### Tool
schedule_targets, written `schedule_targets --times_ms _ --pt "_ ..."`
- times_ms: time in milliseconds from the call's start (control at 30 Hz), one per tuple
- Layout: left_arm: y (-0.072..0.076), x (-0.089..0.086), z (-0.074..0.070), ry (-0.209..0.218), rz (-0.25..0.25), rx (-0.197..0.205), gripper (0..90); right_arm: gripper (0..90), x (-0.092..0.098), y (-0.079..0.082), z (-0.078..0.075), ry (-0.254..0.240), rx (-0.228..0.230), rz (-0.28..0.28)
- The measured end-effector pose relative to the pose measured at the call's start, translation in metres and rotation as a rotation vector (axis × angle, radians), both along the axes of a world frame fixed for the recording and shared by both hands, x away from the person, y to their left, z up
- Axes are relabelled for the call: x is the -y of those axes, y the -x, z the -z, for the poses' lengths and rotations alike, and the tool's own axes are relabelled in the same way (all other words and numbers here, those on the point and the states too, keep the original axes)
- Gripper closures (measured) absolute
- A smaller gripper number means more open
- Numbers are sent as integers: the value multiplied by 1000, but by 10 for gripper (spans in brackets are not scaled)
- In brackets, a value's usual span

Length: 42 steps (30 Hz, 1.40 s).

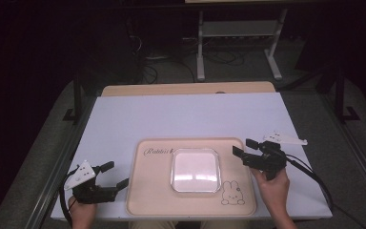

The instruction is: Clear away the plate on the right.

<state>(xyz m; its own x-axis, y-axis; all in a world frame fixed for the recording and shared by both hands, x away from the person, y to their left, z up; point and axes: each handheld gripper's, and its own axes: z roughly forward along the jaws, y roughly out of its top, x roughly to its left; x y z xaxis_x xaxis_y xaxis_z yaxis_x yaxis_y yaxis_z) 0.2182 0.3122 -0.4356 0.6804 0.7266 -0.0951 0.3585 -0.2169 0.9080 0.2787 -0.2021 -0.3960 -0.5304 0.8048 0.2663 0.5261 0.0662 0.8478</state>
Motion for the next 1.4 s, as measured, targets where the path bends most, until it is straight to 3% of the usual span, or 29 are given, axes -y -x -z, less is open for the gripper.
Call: schedule_targets --times_ms 400,567,1133,1400 --pt "-1 1 1 -9 5 -5 139 286 13 4 -8 97 113 -55" --pt "-1 2 1 -19 6 -5 140 279 19 5 -7 102 120 -71" --pt "-2 3 2 -28 7 -11 139 249 49 19 -5 169 161 -44" --pt "-2 3 2 -33 4 -13 140 235 56 24 -2 167 166 -38"
